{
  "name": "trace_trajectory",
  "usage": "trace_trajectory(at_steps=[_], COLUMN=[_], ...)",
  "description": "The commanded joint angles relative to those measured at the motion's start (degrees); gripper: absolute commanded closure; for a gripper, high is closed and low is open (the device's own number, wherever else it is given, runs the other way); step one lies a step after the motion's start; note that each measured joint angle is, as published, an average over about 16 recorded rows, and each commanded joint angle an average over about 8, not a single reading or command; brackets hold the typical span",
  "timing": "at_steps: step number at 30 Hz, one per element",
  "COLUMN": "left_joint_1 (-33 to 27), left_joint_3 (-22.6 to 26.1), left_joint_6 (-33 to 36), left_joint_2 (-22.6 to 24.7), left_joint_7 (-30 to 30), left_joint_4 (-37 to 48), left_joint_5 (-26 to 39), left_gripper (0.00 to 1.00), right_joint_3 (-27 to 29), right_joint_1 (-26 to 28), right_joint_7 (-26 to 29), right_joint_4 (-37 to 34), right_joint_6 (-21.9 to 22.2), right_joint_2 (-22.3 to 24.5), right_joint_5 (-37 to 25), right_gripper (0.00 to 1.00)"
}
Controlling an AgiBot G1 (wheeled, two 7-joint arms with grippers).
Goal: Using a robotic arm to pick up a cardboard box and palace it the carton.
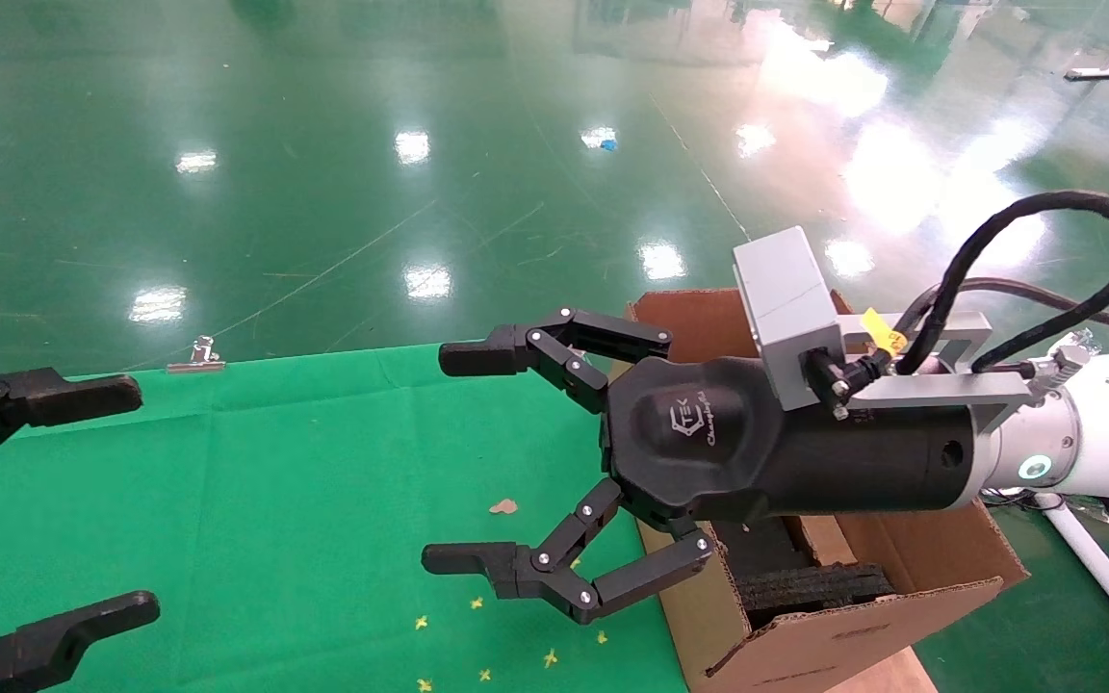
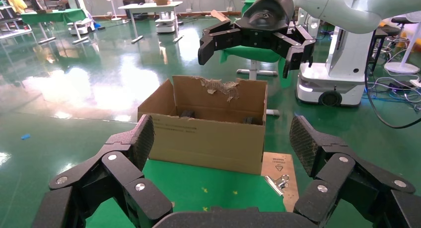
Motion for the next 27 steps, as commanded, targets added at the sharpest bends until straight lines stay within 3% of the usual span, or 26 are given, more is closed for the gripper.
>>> trace_trajectory(at_steps=[1, 27], left_joint_1=[0.0, 0.0], left_joint_3=[0.0, 0.0], left_joint_6=[0.0, 0.0], left_joint_2=[0.0, 0.0], left_joint_7=[0.0, 0.0], left_joint_4=[0.0, 0.0], left_joint_5=[0.0, 0.01], left_gripper=[0.0, 0.0], right_joint_3=[-0.01, -0.08], right_joint_1=[0.01, 0.08], right_joint_7=[0.01, 0.02], right_joint_4=[-0.01, -0.07], right_joint_6=[0.01, 0.01], right_joint_2=[-0.01, -0.01], right_joint_5=[-0.01, -0.05], right_gripper=[0.0, 0.0])
